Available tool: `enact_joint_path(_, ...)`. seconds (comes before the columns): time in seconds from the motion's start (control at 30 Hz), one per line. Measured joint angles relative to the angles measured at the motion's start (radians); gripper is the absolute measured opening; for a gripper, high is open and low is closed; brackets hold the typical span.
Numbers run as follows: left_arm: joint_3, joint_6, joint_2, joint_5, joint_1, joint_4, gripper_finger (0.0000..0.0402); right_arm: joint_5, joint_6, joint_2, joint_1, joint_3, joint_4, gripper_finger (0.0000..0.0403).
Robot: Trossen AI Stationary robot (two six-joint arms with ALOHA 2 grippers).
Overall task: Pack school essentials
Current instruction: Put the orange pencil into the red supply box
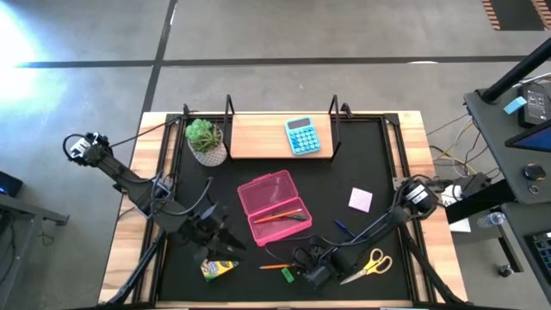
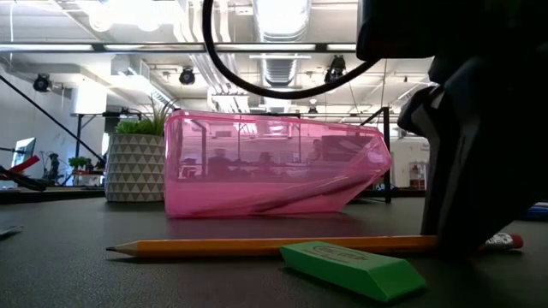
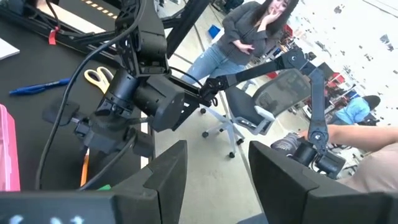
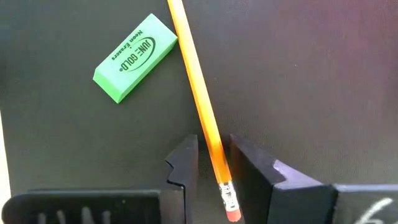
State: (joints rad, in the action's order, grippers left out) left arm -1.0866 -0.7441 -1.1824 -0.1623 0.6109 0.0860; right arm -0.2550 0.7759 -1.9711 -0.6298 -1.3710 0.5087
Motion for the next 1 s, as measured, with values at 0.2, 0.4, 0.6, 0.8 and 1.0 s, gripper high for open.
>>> enact_joint_path(0.2, 0.000, 0.001, 0.000, 0.000, 0.000, 0.000, 0.0156, 0.002, -0.001, 0.000, 0.006, -0.001, 0.001, 0.0065)
enact_joint_path(0.4, 0.000, 0.001, 0.000, 0.000, 0.000, 0.000, 0.0156, 0.002, -0.032, 0.000, 0.006, -0.001, 0.003, 0.0034)
enact_joint_path(0.6, 0.000, 0.001, 0.000, 0.000, 0.000, 0.000, 0.0156, 0.011, -0.063, 0.001, 0.008, 0.001, 0.005, 0.0013)
enact_joint_path(0.8, 0.000, 0.001, 0.002, 0.000, 0.000, 0.001, 0.0156, 0.055, -0.085, 0.057, 0.010, 0.005, 0.031, 0.0013)
enact_joint_path(1.0, 0.000, 0.000, 0.007, 0.001, 0.000, 0.001, 0.0156, 0.065, -0.145, 0.201, 0.009, 0.004, 0.087, 0.0013)
